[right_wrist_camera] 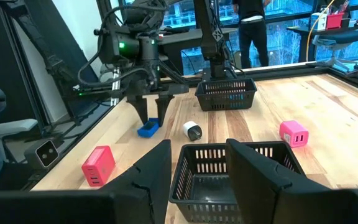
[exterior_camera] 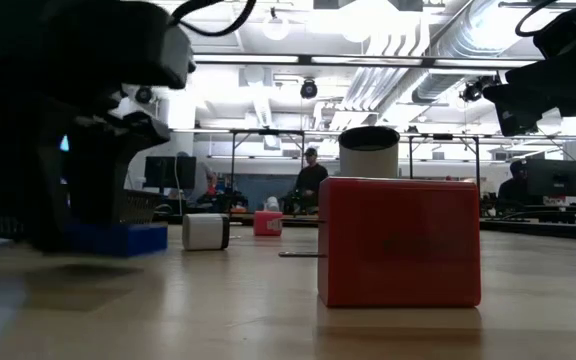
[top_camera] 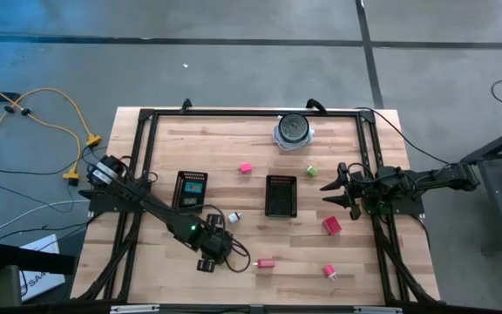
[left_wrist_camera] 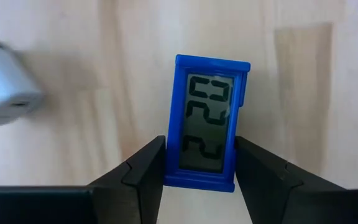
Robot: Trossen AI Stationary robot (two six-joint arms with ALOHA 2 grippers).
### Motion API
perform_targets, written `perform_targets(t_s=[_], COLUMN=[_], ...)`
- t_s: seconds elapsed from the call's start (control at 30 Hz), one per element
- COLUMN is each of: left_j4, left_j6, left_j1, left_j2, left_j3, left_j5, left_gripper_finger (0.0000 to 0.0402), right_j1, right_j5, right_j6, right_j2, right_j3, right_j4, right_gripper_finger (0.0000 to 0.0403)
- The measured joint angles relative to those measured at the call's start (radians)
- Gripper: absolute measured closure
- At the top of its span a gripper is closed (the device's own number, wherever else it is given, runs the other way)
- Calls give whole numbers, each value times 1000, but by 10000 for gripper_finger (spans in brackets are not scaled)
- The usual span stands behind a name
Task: Pick & Place Office items
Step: Put the blue digital clock into the left black bin
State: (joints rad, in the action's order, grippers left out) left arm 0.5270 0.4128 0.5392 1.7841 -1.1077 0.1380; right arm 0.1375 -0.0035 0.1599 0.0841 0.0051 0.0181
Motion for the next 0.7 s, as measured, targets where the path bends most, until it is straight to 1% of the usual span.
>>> perform_targets(t_s=[0.13,0.27,0.5,0.7], left_j4=[45,109,296,460], left_j6=[13,15,116,191], left_j1=[-14,-15,-13,-16], left_j2=[-41,-106,-241,-345], left_j3=[0,-1,-1,-1], left_j5=[1,48,135,184], left_gripper_finger=[233,233,232,232], right_j1=[0,0,0,0], right_j5=[0,0,0,0], right_j6=[0,0,0,0], right_j2=[0,0,0,0], right_j3=[0,0,0,0], right_j4=[0,0,0,0], right_gripper_finger=[262,262,262,262])
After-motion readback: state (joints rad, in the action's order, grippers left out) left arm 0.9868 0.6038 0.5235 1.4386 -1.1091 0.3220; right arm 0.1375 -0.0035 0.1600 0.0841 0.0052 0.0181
